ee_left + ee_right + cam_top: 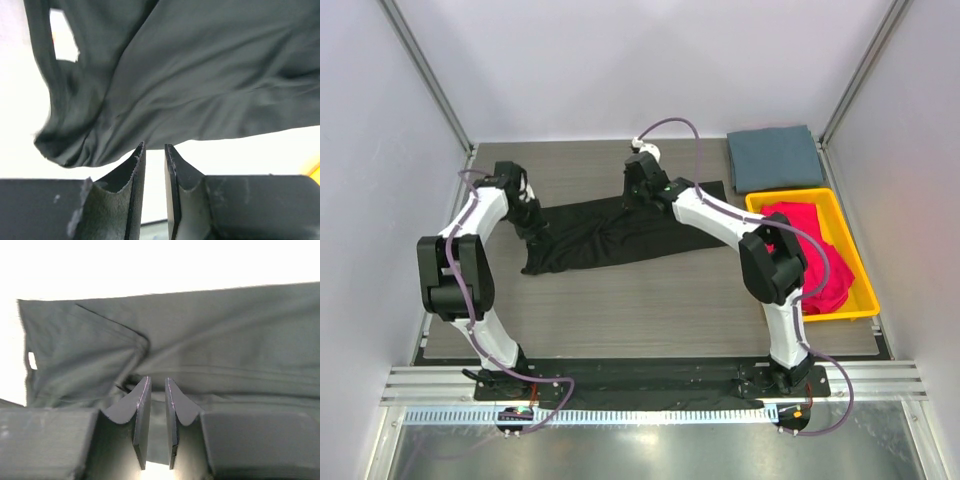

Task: Fold and stack the t-shirts
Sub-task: Fold the tshirt

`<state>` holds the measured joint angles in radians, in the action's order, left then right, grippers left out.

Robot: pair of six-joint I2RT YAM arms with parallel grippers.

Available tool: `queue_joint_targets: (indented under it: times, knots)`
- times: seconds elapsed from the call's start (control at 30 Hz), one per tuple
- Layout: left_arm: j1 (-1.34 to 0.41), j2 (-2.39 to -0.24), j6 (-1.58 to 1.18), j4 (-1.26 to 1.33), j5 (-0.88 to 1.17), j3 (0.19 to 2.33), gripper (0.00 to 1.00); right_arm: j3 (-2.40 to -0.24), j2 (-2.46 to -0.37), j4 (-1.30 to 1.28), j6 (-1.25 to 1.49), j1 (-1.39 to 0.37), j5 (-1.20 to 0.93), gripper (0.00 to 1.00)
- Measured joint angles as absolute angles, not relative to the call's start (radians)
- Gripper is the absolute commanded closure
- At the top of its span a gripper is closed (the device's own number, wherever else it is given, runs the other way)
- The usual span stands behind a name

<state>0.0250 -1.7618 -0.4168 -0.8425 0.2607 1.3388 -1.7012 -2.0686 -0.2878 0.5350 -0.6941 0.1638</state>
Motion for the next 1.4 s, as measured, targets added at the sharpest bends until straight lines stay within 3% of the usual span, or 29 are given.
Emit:
queue_joint_targets:
  times: [0.2, 0.67, 1.13, 1.4]
  knots:
    - [0.022, -1.772, -0.443, -0.851, 0.147, 1.243, 0.78, -1.545, -2.006, -0.291, 0.541, -0.653, 0.154, 0.78]
    - [0.022, -1.901, -0.486, -0.854, -0.105, 1.272, 0.78, -1.146, -1.802, -0.299, 0.525, -0.484, 0.165, 0.78]
    - [0.02, -2.052, -0.47, -0.937, -0.218, 1.496, 0.77, -0.973, -1.719, -0.267, 0.533, -0.49, 0.249, 0.79]
    - [0.023, -2.169, -0.455, -0.965, -0.257, 1.71, 0.75, -1.002, -1.638, -0.337, 0.554, -0.481, 0.25, 0.79]
